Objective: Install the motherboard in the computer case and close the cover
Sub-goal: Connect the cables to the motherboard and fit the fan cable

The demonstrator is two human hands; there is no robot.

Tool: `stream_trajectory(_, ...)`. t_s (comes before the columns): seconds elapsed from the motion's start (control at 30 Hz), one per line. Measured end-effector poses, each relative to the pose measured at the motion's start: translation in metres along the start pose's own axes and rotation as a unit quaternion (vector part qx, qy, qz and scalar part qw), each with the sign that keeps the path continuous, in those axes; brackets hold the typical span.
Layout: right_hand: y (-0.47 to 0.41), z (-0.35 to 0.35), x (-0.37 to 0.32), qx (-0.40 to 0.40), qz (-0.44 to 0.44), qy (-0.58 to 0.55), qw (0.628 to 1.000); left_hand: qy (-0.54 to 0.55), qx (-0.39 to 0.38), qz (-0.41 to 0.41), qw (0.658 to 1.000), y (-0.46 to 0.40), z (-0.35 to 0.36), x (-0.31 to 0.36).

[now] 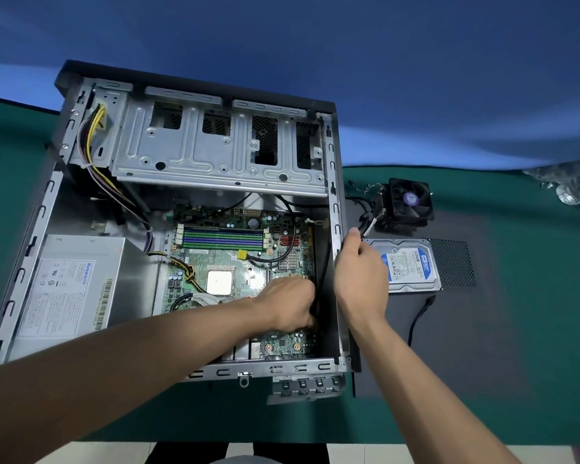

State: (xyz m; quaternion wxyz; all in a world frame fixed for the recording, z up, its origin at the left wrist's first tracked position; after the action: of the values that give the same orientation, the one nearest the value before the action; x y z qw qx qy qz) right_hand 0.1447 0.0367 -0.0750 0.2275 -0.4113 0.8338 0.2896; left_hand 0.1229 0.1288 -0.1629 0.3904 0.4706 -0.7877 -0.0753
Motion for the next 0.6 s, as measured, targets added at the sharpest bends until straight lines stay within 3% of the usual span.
stream_trajectory(0.6,0.0,0.001,0.001,-0.002,0.005,0.001,1.0,-0.06,0.015,0.026,0.998,0.005,-0.003,0.014)
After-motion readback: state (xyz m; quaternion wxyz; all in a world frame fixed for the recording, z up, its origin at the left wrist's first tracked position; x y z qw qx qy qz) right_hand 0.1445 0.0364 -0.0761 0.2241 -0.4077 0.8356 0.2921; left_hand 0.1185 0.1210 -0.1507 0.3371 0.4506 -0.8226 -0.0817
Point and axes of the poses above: each hand's wrist, its own y-axis away from the middle knuckle, its own z-axis out of the palm, x = y × z, the point moved 10 cm from there along -y, towards the middle knuckle, and after that the axes turned 2 degrees about -y, right-handed, at the moved point
